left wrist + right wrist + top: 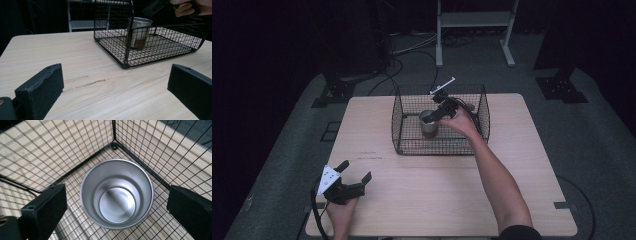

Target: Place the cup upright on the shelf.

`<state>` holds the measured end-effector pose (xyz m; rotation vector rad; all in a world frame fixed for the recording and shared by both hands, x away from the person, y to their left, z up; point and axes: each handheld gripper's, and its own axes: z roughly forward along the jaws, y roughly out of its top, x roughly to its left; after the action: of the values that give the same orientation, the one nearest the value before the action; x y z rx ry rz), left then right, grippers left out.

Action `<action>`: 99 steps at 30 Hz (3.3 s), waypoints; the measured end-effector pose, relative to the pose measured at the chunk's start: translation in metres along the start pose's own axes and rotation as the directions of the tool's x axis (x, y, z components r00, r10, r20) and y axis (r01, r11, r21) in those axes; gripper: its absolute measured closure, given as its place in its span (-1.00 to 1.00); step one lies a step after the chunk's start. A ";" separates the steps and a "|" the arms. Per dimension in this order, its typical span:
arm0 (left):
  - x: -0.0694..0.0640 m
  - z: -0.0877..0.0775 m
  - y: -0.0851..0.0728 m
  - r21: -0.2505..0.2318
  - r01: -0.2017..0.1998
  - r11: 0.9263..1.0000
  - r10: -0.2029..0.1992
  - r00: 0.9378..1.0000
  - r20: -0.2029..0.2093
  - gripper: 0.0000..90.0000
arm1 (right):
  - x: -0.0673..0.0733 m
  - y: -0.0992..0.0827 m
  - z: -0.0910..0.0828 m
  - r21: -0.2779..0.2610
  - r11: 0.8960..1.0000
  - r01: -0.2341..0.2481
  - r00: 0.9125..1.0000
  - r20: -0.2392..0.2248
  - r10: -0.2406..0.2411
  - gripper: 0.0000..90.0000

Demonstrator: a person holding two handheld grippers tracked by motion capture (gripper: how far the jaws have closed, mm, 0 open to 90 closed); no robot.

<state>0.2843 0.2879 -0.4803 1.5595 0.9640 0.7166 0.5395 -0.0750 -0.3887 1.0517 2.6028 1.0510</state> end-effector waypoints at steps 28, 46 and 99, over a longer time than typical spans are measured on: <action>-0.001 0.000 0.000 -0.002 -0.013 1.000 0.013 1.000 0.019 -1.00 | 0.033 -0.033 -0.058 -0.100 0.994 0.052 0.994 -0.091 -0.061 -0.88; -0.001 0.001 0.000 0.000 -0.012 1.000 0.012 1.000 0.025 -1.00 | 0.046 -0.060 -0.079 -0.113 0.991 0.072 0.988 -0.130 -0.087 -0.88; -0.002 0.001 0.000 -0.001 -0.021 1.000 0.021 1.000 0.013 -1.00 | 0.056 -0.186 -0.117 -0.150 0.987 0.050 0.986 -0.153 -0.073 -0.87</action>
<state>0.2840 0.2853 -0.4803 1.5743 0.9386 0.7207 0.3510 -0.1983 -0.4167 0.8826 2.6107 1.3365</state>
